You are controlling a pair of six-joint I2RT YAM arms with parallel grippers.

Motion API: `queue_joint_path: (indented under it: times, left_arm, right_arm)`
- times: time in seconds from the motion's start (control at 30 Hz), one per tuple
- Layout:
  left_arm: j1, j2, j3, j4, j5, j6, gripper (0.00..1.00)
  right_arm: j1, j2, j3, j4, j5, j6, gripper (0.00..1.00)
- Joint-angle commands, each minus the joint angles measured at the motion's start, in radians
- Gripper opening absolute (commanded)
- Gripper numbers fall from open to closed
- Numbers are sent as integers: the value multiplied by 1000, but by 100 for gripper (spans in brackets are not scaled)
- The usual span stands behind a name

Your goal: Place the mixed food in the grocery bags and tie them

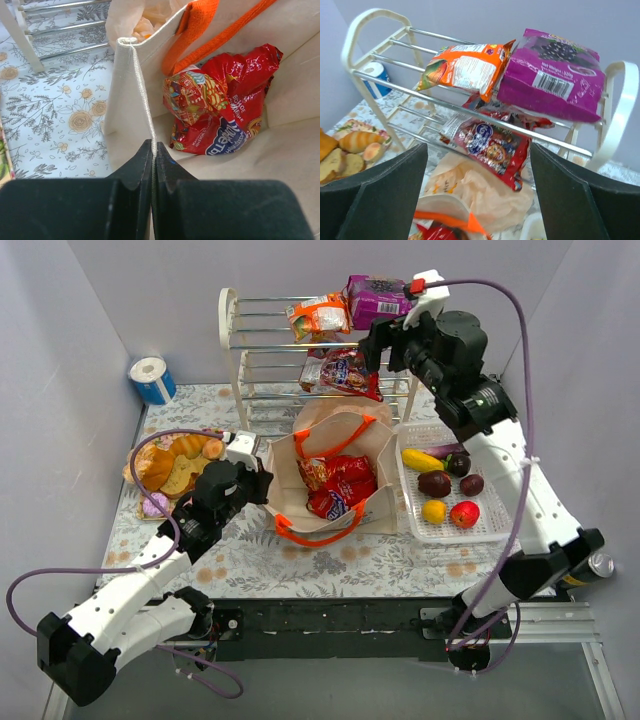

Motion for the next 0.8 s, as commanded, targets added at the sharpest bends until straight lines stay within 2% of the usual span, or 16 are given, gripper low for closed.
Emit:
queue_joint_path:
  times: [0.0,0.33,0.47,0.6,0.73,0.77]
  left_arm:
    - [7,14,-19,15,29,-1,0]
    - [7,31,-16,12,68,-4,0]
    - [7,37,-14,9,78,-4,0]
    - [7,38,-14,9,79,-2,0]
    - [7,38,-13,5,76,-1,0]
    - [7,38,-14,6,73,1,0]
  right_arm:
    - [-49,87,43,245,-116,-134,90]
    - [-74,222,-46,675,-26,-271,94]
    - [-75,360,92,645,-45,-337,95]
    - [-78,483,221,589,-1,-381,95]
    - [-92,551,259,562,66,-395,94]
    - [-95,554,250,562,77,-392,91]
